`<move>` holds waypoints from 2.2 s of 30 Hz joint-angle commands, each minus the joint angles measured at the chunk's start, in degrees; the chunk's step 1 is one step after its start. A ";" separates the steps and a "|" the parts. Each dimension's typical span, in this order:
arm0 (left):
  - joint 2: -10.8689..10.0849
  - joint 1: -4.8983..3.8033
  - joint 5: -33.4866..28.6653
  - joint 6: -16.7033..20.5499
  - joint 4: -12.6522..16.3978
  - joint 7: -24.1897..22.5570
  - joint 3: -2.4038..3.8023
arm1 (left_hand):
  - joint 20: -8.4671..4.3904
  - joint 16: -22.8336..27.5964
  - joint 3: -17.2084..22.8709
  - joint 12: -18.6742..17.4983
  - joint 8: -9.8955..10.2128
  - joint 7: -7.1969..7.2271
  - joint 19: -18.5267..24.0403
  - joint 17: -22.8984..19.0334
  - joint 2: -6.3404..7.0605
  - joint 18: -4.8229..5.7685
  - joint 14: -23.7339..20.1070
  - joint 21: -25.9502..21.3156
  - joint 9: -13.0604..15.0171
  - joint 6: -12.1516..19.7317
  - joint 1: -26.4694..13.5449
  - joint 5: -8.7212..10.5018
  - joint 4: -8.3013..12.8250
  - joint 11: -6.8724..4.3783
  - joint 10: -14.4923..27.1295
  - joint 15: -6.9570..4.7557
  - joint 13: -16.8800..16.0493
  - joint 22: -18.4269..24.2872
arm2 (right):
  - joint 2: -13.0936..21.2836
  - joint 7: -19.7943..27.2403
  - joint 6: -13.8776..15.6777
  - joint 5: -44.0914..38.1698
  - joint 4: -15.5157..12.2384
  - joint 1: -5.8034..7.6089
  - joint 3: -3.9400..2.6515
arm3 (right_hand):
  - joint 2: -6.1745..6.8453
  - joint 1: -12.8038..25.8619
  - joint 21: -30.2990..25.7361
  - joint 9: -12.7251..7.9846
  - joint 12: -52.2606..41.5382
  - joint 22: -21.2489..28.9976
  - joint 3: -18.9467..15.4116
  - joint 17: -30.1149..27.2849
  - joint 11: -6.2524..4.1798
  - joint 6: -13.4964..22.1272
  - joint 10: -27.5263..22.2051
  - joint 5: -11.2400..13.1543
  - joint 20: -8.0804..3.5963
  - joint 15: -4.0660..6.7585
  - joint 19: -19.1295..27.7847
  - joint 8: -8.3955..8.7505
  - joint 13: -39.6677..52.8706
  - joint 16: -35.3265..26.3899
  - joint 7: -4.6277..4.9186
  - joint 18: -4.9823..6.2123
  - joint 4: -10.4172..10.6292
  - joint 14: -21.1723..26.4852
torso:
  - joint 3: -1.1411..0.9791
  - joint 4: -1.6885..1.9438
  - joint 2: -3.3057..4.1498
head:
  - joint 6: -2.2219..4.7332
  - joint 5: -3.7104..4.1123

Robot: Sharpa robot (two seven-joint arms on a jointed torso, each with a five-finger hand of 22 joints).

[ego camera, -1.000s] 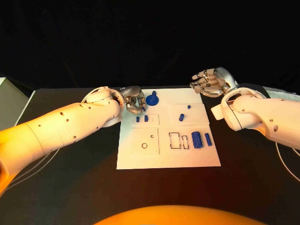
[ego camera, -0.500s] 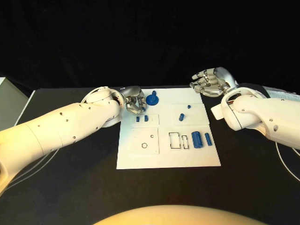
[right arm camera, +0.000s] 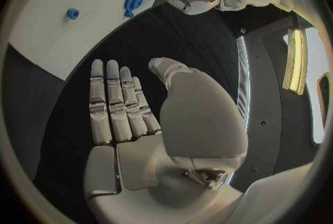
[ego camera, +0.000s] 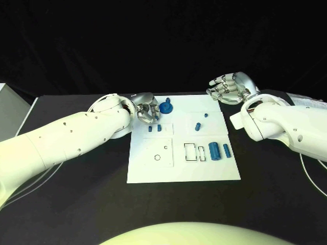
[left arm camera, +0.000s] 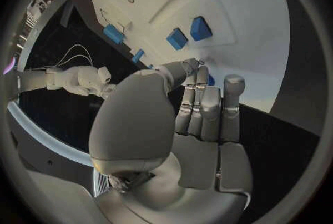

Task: Assemble the parts on the task board

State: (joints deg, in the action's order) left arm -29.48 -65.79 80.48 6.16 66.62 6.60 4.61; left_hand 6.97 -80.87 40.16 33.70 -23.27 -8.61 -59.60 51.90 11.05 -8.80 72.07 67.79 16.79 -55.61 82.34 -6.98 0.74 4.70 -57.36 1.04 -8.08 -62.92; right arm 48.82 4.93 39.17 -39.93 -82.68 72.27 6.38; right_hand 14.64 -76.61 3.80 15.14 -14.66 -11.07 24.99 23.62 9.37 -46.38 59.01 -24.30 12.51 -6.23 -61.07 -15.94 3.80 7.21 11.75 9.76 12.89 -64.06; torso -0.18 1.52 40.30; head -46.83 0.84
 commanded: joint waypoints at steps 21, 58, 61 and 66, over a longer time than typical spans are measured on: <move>0.54 -0.01 0.27 -0.37 -0.98 0.51 0.32 | -0.11 -0.20 -0.08 0.02 0.14 -0.05 -0.36 -0.21 -0.41 0.29 0.13 0.39 0.10 -0.44 0.01 -0.37 0.42 0.13 -0.50 0.02 -0.11 -0.04 | -0.03 0.72 -0.61 -0.30 -0.10 -0.03 -0.01 | -0.13 0.12 0.12 -0.05 -0.19 0.05 0.25 -0.05 0.14 0.35 -0.07 -0.28 0.14 -0.21 0.18 -0.19 -0.10 -0.30 1.72 0.78 -0.20 -0.36 | -0.03 -0.04 -0.07 | -0.30 -0.23; 1.87 -0.01 0.69 -3.18 -2.99 1.64 0.21 | -0.12 -0.25 -0.10 -0.22 0.44 -0.05 -0.71 -0.04 -0.41 0.40 0.23 0.70 0.12 -0.42 0.06 -0.39 0.66 0.15 -0.49 0.03 -0.09 -0.38 | 0.16 0.79 -0.59 -0.30 -0.23 -0.03 -0.02 | -0.13 0.17 0.13 -0.08 -0.22 0.34 0.35 -0.19 0.15 0.36 -0.11 -0.30 0.14 -0.21 0.13 -0.23 -0.10 -0.40 1.73 0.78 -0.27 -0.43 | -0.01 -0.11 -0.05 | -0.68 -0.20; 1.85 -0.01 0.69 -3.52 -2.87 1.69 0.20 | -0.12 -0.25 -0.10 -0.22 0.44 -0.05 -0.71 -0.04 -0.41 0.40 0.23 0.70 0.12 -0.42 0.06 -0.39 0.66 0.15 -0.49 0.03 -0.09 -0.38 | 0.15 0.80 -0.59 -0.30 -0.22 -0.03 -0.02 | -0.13 0.17 0.13 -0.08 -0.22 0.34 0.35 -0.19 0.15 0.36 -0.11 -0.30 0.14 -0.21 0.13 -0.23 -0.10 -0.40 1.73 0.78 -0.27 -0.43 | 0.02 -0.07 -0.05 | -0.74 -0.17; 1.68 0.00 0.70 -3.85 -2.51 1.79 0.19 | -0.12 -0.26 -0.07 -0.24 0.48 -0.04 -0.82 0.03 -0.46 0.43 0.26 0.79 0.13 -0.45 0.12 -0.41 0.72 0.15 -0.52 0.03 -0.09 -0.49 | 0.17 0.80 -0.59 -0.30 -0.21 -0.03 -0.02 | -0.13 0.17 0.13 -0.08 -0.22 0.34 0.35 -0.19 0.15 0.36 -0.11 -0.30 0.14 -0.21 0.13 -0.23 -0.10 -0.40 1.73 0.78 -0.27 -0.43 | 0.02 -0.03 -0.06 | -0.77 -0.14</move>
State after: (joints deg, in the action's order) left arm -27.81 -65.87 80.91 4.14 63.91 7.92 4.86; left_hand 6.86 -80.87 40.16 33.27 -22.59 -8.61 -60.11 51.90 11.10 -8.81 72.06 68.36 16.91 -55.58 82.44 -7.09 1.05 4.93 -57.54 1.04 -8.10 -63.32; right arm 48.98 4.96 39.17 -39.93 -82.80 72.26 6.37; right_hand 14.64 -76.61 3.80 15.15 -14.66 -10.77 25.23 23.48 9.37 -46.38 59.01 -24.30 12.51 -6.44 -61.07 -15.94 3.78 6.99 11.75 9.76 12.65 -64.27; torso -0.15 1.45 40.24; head -47.59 0.68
